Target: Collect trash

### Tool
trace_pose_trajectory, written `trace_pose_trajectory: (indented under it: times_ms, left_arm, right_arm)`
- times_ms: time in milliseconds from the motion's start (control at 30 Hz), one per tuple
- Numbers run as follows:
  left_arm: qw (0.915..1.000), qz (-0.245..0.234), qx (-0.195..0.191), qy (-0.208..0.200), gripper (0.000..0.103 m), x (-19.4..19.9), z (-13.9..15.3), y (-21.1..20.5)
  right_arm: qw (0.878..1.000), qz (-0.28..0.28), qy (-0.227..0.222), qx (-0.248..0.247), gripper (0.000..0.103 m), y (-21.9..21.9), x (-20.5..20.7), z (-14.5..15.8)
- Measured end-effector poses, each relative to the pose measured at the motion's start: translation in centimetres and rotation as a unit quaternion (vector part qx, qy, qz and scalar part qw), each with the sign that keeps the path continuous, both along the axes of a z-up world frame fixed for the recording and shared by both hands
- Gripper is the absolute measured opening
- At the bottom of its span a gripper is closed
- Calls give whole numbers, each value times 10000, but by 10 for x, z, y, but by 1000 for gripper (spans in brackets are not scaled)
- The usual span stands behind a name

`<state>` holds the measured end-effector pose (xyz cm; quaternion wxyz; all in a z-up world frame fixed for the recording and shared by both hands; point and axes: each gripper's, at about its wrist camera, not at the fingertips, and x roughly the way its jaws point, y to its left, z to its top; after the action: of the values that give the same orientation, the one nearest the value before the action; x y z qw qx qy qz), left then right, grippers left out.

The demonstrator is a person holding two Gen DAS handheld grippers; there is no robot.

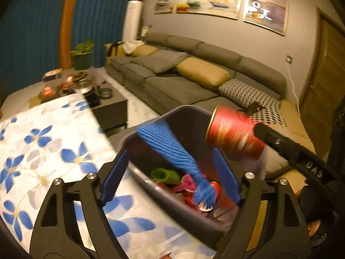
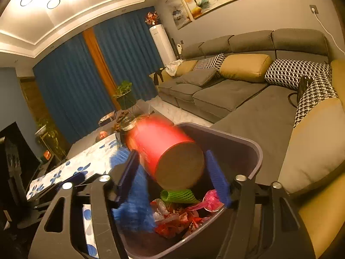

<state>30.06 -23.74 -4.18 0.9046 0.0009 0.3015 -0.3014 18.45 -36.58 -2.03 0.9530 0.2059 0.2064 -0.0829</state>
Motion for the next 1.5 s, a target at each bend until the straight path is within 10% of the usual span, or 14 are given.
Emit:
trace_pose_trajectory:
  times_ms: [633,1500]
  left_arm:
    - [9780,1880,478,-766,97,-113,31,135]
    - [9676,2305,355,-971,97,-239,44,247]
  right_arm:
    - [9825,-198,-137,-1844,98,137,-97,25]
    - [9813,-23,-235,-1911,98,242,-204,30]
